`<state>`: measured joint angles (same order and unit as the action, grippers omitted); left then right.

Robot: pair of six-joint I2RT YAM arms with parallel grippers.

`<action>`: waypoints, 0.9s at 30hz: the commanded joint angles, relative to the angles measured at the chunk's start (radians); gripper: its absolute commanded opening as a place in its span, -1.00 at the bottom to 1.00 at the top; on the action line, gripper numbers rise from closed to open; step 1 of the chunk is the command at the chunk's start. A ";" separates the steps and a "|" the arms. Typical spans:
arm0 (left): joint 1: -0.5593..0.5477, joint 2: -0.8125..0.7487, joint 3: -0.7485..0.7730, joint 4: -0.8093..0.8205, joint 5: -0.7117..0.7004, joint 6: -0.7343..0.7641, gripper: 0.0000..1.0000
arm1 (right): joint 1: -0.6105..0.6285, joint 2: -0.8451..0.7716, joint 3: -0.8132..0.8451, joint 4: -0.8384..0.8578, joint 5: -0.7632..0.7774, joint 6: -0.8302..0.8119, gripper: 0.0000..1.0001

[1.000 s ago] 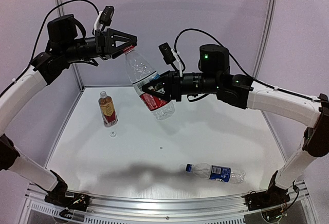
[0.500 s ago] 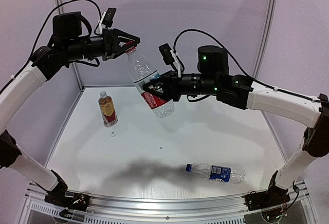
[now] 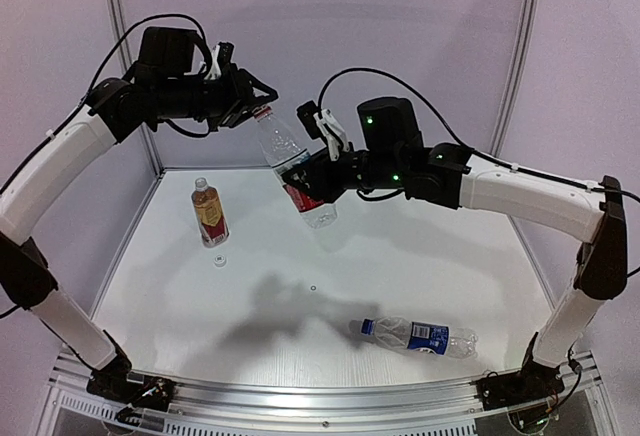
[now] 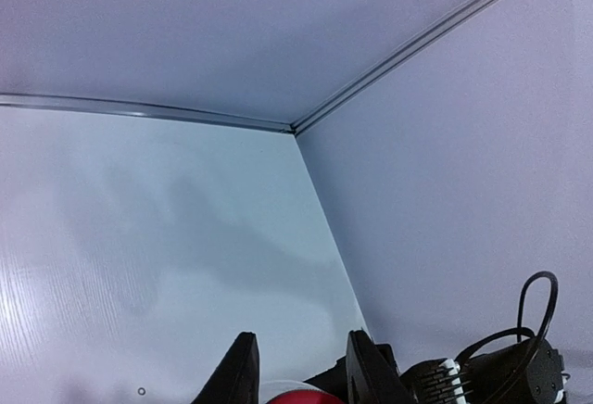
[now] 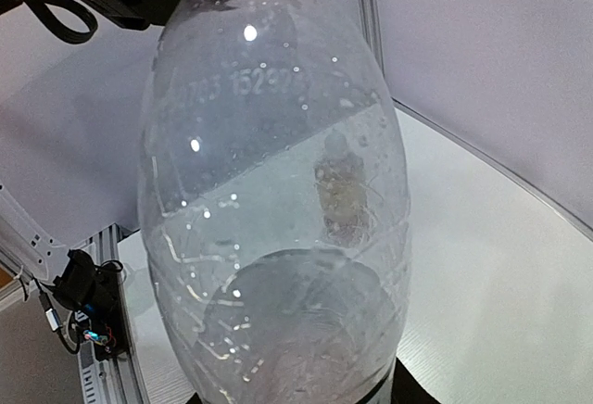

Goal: Unscrew the bottle caps

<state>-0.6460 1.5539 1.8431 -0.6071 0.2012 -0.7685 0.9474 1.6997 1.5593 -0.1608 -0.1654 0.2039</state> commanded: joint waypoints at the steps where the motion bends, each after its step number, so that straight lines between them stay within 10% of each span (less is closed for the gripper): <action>1: -0.054 0.010 0.036 -0.066 0.018 -0.032 -0.38 | -0.002 0.004 -0.019 0.015 0.061 0.007 -0.24; 27: 0.023 0.001 0.057 -0.085 0.018 -0.094 -0.29 | 0.003 -0.107 -0.174 0.070 0.061 0.011 -0.25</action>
<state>-0.6350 1.5829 1.8946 -0.6613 0.2173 -0.8391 0.9527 1.6226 1.4044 -0.0761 -0.1234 0.2039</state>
